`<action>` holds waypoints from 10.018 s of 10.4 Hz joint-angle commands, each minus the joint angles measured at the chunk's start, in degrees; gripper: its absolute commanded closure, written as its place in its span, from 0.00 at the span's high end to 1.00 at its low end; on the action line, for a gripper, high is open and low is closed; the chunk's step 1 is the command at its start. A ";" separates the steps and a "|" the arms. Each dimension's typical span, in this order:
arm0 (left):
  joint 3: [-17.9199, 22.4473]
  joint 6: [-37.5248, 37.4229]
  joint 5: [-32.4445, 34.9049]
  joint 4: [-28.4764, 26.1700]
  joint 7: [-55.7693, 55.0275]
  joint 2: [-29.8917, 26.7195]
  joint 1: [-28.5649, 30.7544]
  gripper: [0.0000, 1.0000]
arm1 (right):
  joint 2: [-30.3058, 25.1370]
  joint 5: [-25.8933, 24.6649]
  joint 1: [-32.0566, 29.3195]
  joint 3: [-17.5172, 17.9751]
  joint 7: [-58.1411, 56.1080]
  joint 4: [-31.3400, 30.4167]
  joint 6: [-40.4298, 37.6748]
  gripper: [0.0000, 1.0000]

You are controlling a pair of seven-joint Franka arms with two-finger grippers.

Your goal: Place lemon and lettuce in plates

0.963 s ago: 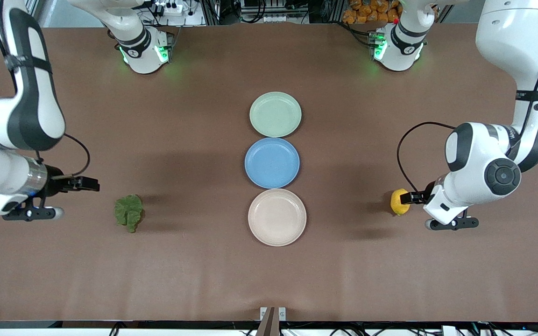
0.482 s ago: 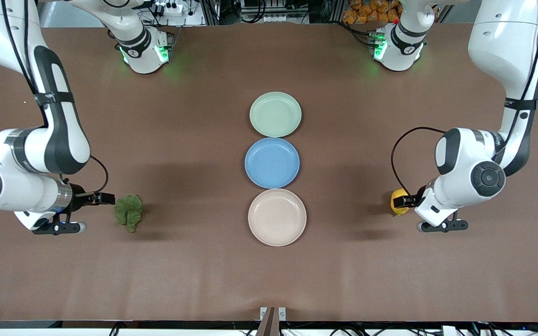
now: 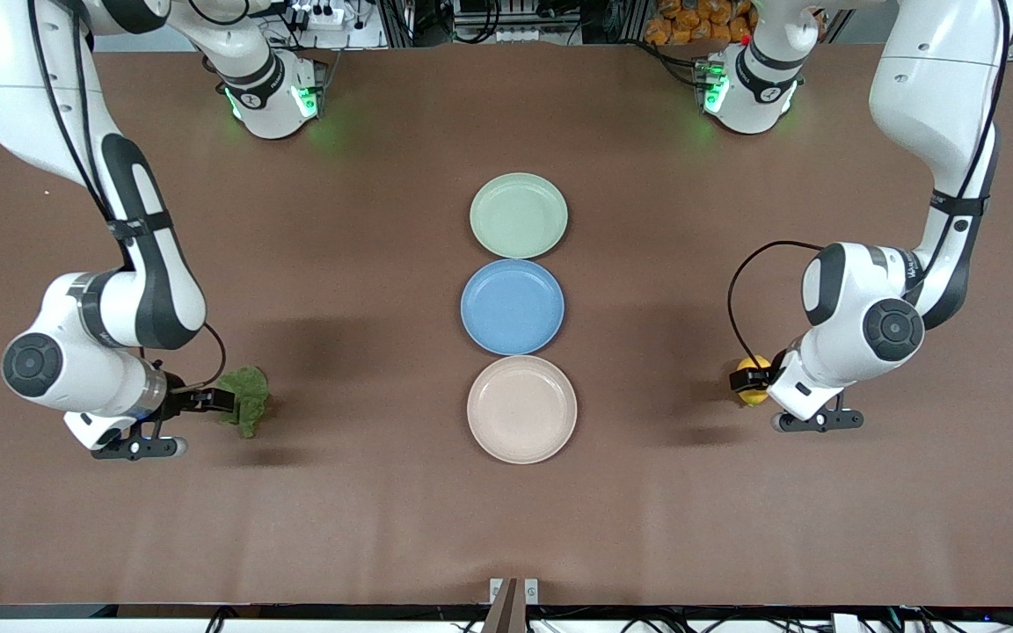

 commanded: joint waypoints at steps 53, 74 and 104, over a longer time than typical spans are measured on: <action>-8.24 -0.17 -1.78 15.88 -26.17 5.51 -11.33 0.22 | -12.24 0.50 20.37 1.14 30.79 -0.35 -17.33 0.01; -7.37 29.98 -1.70 23.63 -35.59 23.01 -21.36 0.24 | -6.37 0.59 56.51 1.14 83.55 -1.14 -16.72 0.03; -5.87 -1.65 -0.99 22.58 -30.15 10.09 -11.35 1.00 | -9.34 -5.02 20.50 -0.18 31.46 -0.26 -16.37 1.00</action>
